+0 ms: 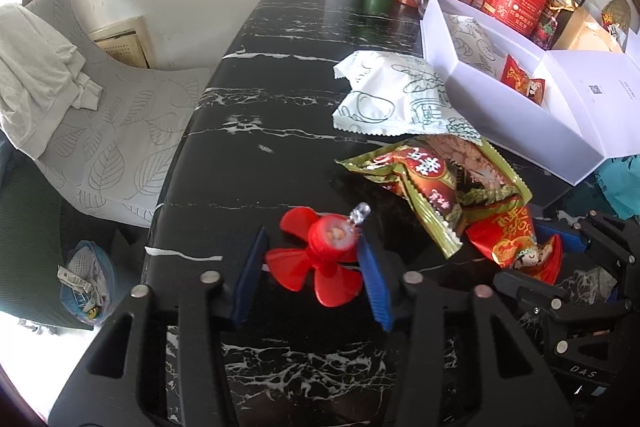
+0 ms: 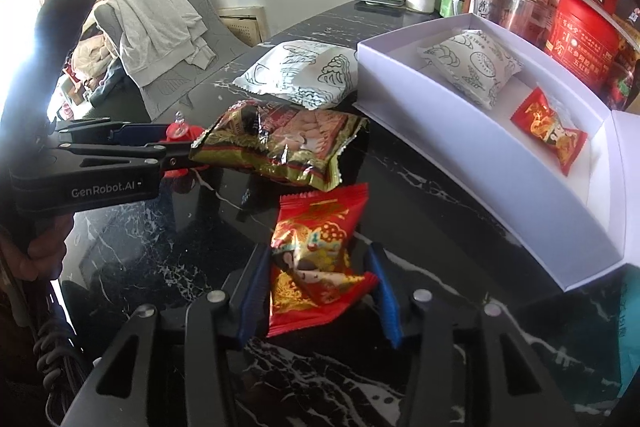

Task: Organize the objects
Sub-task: 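Move the left tool to the red pinwheel toy while the right tool approaches a red candy packet, then grasp the red pinwheel toy with the left tool while the right tool grasps the red candy packet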

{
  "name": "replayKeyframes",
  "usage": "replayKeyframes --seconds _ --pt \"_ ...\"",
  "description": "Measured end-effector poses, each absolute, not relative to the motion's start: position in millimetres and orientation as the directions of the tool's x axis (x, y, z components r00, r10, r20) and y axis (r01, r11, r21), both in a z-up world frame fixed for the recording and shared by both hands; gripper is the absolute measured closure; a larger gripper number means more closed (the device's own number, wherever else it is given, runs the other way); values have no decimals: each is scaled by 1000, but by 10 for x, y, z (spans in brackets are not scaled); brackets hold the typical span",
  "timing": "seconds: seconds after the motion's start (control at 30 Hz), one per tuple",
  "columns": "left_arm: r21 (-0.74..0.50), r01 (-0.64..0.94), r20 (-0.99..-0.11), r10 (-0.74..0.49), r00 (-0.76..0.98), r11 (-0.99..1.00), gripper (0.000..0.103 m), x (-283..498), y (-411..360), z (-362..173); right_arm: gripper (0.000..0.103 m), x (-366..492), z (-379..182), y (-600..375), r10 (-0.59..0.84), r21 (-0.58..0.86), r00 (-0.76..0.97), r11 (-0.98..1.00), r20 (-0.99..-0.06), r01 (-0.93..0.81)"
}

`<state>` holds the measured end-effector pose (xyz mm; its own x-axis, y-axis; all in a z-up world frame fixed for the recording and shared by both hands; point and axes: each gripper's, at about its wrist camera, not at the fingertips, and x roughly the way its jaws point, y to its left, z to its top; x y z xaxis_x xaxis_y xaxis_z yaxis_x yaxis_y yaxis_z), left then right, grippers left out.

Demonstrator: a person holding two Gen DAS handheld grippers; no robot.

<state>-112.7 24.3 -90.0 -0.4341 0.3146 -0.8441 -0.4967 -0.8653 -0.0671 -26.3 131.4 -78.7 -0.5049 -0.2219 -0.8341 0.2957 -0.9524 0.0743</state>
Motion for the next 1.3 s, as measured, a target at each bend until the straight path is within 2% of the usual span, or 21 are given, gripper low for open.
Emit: replayKeyframes --seconds 0.2,0.83,0.93,1.03,1.1,1.17,1.3 --pt "-68 -501 -844 317 -432 -863 61 -1103 249 -890 60 -239 -790 1309 -232 77 -498 -947 -835 311" --pt "-78 -577 -858 349 -376 -813 61 -588 200 -841 60 153 -764 1245 -285 102 -466 -920 -837 379" --pt "-74 -583 -856 352 -379 -809 60 -561 209 -851 60 202 -763 1235 -288 97 -469 -916 -835 390" --pt "-74 -583 -852 355 -385 -809 54 -570 222 -864 59 204 -763 1233 -292 97 -469 -913 -834 396" --pt "-70 -592 -849 359 -387 -803 49 -571 237 -871 55 196 -767 1224 -298 100 -466 -909 -833 404" --pt "-52 -602 -848 354 -395 -797 48 -560 257 -880 49 201 -770 1196 -302 96 -462 -904 -834 417" --pt "-18 -616 -842 344 -415 -788 48 -528 280 -893 48 195 -776 1142 -286 63 -474 -899 -833 433"
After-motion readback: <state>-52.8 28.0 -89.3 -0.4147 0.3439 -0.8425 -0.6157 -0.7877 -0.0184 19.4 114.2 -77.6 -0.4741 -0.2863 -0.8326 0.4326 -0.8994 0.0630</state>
